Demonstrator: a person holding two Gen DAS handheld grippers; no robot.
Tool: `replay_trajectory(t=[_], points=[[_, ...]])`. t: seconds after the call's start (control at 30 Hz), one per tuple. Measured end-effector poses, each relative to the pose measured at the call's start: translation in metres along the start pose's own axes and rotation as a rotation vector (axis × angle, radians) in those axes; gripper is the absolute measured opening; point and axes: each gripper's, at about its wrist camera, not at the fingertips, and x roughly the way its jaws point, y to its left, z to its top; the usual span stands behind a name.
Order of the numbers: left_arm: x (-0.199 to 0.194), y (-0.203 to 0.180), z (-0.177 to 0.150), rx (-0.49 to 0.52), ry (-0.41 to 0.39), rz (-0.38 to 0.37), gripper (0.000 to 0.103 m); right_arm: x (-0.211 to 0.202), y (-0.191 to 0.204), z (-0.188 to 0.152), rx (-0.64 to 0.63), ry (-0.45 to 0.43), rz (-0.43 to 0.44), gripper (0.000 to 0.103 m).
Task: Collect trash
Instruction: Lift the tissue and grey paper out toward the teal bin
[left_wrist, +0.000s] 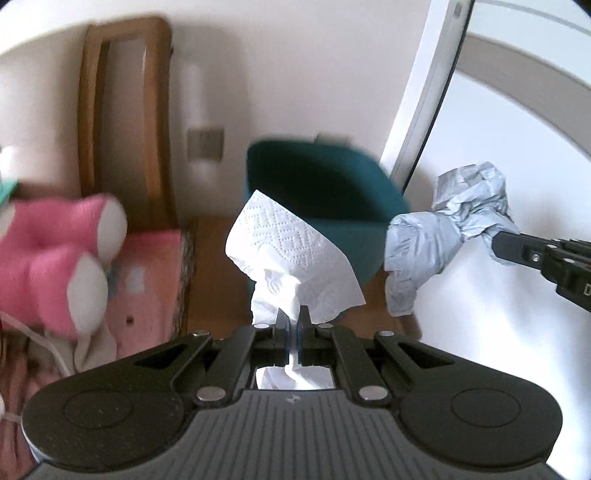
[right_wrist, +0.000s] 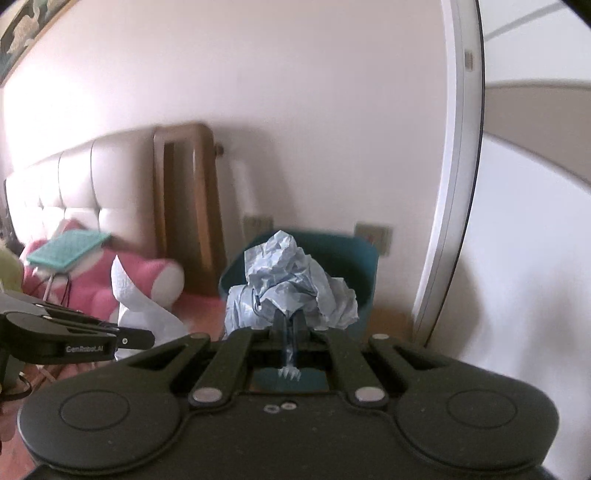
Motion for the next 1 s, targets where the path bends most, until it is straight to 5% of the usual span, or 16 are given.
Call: replay_trajectory(t=[0.4,0.7,1.0], points=[[0.007,-0.026,0.104,0.08,-0.139,0.015,0.003,0.035,-0.017,0.068,-0.073,-0.09,-0.094,0.002],[0.064,-0.029,0.142,0.103,-0.134,0.073,0.003,0.091,-0.023,0.072,-0.115,-0.011,-0.133,0.002],[0.125,-0.033,0.143,0.095,-0.032,0.121,0.003,0.131,-0.013,0.054,-0.203,0.111,-0.144,0.002]])
